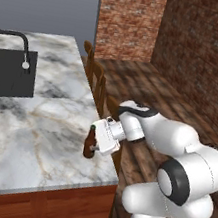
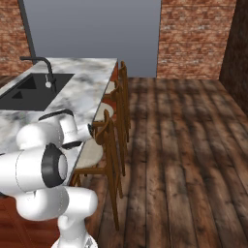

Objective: Get the candle and the beer from the cabinet and move them to the dining counter.

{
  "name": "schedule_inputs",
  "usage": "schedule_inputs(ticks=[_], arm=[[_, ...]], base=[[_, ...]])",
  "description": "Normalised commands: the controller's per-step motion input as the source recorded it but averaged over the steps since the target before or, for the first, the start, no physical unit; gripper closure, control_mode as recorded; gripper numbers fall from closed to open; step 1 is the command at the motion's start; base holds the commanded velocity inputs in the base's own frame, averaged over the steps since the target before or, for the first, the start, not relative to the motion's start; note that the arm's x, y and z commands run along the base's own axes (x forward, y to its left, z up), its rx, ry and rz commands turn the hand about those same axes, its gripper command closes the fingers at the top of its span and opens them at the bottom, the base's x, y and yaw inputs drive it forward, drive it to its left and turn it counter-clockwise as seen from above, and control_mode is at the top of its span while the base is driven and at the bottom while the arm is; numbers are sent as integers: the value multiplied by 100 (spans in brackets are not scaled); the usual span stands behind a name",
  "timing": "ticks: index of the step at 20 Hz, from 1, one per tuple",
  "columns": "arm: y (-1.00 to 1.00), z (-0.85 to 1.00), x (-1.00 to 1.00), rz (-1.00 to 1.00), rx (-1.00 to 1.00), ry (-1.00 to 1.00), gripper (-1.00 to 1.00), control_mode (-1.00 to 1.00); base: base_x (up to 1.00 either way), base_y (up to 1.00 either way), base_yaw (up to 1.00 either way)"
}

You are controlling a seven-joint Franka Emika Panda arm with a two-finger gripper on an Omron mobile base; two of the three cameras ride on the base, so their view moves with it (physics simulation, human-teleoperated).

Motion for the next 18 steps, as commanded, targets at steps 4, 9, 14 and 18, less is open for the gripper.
schedule_inputs(ticks=[4, 9, 14, 18], arm=[[4, 0, 44, 0, 2, 0, 100, -100], [14, -1, 49, 0, 2, 0, 100, -100], [18, -5, 50, 0, 1, 0, 100, -100], [18, -9, 47, 0, 0, 0, 100, -100]], base=[[0, 0, 0], [0, 0, 0], [0, 0, 0], [0, 0, 0]])
